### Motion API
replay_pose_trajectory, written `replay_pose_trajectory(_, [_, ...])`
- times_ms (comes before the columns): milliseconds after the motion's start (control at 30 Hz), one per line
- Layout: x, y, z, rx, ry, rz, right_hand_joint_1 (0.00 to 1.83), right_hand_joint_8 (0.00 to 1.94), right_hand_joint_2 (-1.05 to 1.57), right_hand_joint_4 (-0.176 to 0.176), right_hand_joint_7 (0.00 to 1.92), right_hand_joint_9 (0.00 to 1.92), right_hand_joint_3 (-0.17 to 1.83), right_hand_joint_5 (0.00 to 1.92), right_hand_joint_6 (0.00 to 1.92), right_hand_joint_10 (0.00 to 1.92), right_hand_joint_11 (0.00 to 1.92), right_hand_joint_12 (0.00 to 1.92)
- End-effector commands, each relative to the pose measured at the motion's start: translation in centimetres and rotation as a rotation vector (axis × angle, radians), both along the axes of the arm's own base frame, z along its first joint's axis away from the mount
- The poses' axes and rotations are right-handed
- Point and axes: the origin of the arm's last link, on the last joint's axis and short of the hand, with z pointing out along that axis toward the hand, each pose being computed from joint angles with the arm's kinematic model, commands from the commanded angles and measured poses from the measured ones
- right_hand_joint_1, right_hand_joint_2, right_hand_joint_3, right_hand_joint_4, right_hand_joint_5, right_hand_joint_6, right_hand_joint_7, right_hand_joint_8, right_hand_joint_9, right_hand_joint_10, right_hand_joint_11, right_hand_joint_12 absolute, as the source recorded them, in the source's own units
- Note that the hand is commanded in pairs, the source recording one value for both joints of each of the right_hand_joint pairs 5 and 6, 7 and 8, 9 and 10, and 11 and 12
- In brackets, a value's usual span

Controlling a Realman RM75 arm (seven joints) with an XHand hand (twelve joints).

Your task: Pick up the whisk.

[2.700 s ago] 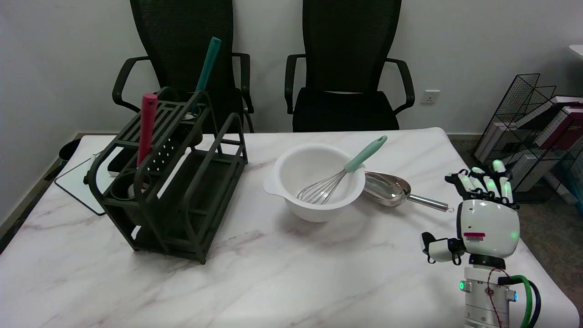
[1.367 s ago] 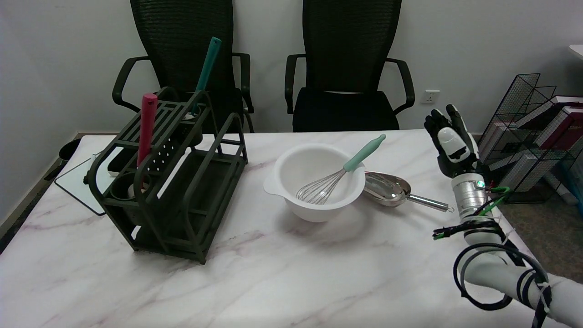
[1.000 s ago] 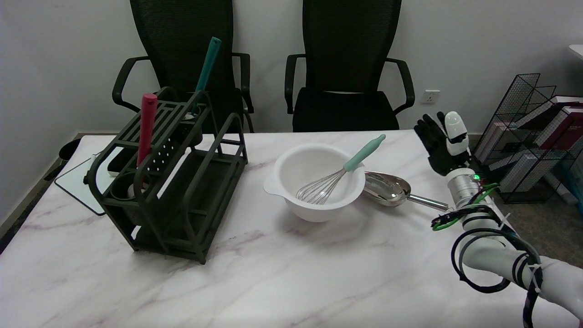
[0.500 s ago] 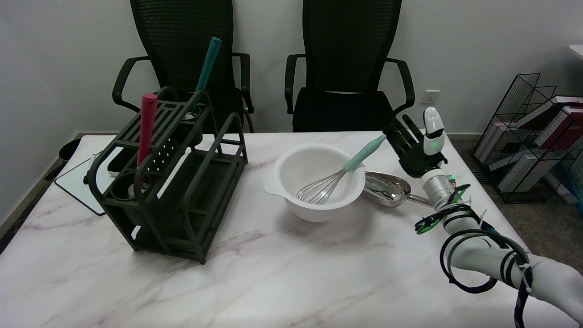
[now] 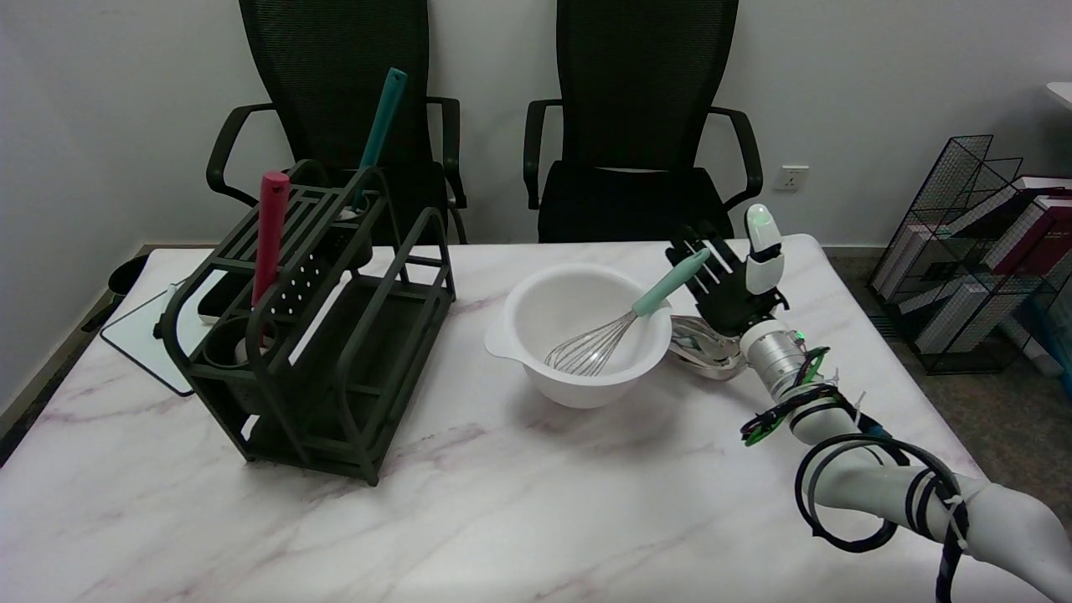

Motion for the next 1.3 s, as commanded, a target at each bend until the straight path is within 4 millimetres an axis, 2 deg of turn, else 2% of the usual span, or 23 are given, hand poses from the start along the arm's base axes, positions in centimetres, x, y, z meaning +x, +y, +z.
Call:
replay_pose_trajectory(33, [0.8,-1.3,-3.2,0.074,-0.052,0.03,0.83,0.4,0.15,0.0,0.4,0.35,0.61,0.12,0.12,0.35,0.23,0.23])
replay_pose_trajectory(467, [1.6,-1.6,-4.2,0.094,-0.074,0.059,0.84,0.4,0.24,0.0,0.4,0.35,0.59,0.13,0.13,0.35,0.24,0.24])
replay_pose_trajectory(733, [1.6,-1.5,-4.0,0.088,-0.075,0.061,0.84,0.42,0.37,0.0,0.42,0.43,0.62,0.16,0.16,0.43,0.6,0.6])
replay_pose_trajectory(1133, [2.2,-1.9,-4.0,0.087,-0.079,0.079,0.85,0.48,0.45,0.0,0.48,0.58,0.67,0.3,0.3,0.58,0.79,0.79])
replay_pose_trajectory(1300, [2.6,-2.0,-4.2,0.091,-0.06,0.093,0.84,0.66,0.5,0.0,0.66,0.75,0.69,0.5,0.5,0.75,0.87,0.87])
